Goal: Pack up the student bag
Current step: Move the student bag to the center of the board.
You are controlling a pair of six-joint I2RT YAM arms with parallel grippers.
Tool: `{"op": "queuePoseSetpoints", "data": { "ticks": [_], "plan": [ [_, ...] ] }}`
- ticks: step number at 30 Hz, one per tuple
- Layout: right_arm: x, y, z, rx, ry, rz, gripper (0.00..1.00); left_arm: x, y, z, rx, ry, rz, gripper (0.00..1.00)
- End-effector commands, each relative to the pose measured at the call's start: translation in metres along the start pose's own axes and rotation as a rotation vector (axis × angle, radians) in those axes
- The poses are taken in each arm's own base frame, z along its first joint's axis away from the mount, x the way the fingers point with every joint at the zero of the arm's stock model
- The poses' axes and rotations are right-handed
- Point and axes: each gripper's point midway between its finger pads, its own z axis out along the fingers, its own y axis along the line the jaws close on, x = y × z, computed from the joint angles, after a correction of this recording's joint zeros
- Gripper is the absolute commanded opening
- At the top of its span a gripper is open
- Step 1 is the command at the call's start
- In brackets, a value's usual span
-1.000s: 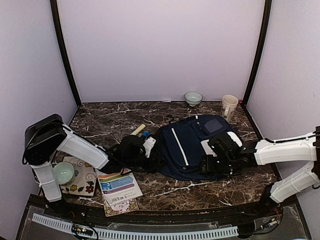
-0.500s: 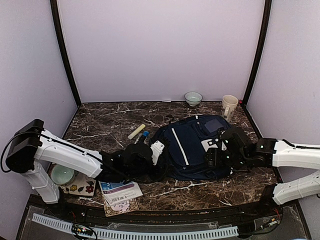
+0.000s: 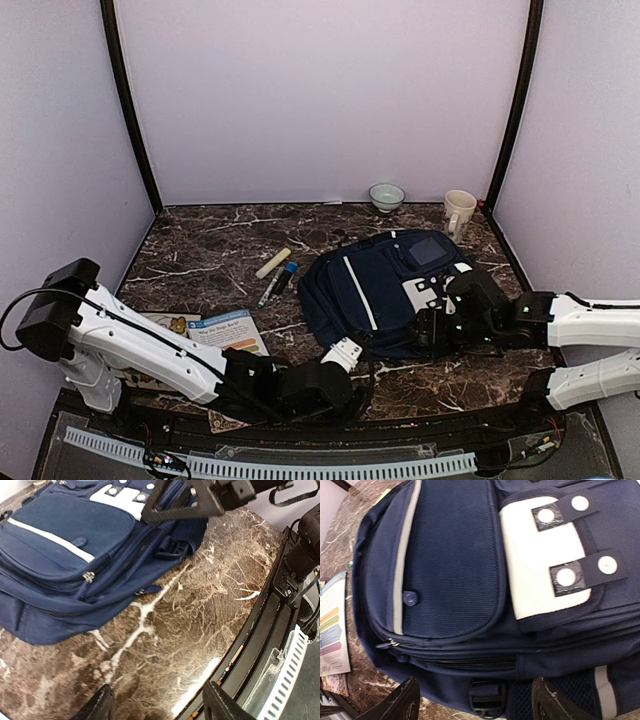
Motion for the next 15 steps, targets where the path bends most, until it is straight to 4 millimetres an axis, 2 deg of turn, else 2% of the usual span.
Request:
{"op": "queuePoseSetpoints", "data": {
  "ticks": [1, 9, 12, 15],
  "plan": [
    [-0.003, 0.023, -0.008, -0.105, -0.023, 0.000, 0.78, 0.019, 0.001, 0.013, -0.074, 0.035, -0.039, 0.62],
    [0.004, 0.023, -0.010, -0.090, 0.006, -0.155, 0.78, 0.016, -0.005, 0.036, -0.071, -0.005, -0.055, 0.61],
    [0.011, 0.028, -0.010, -0.108, 0.050, -0.234, 0.77, 0.013, 0.007, 0.042, -0.069, 0.006, -0.074, 0.61],
    [0.005, 0.036, -0.013, -0.104, 0.046, -0.324, 0.76, 0.015, 0.021, 0.047, -0.059, 0.021, -0.091, 0.59]
  ]
}}
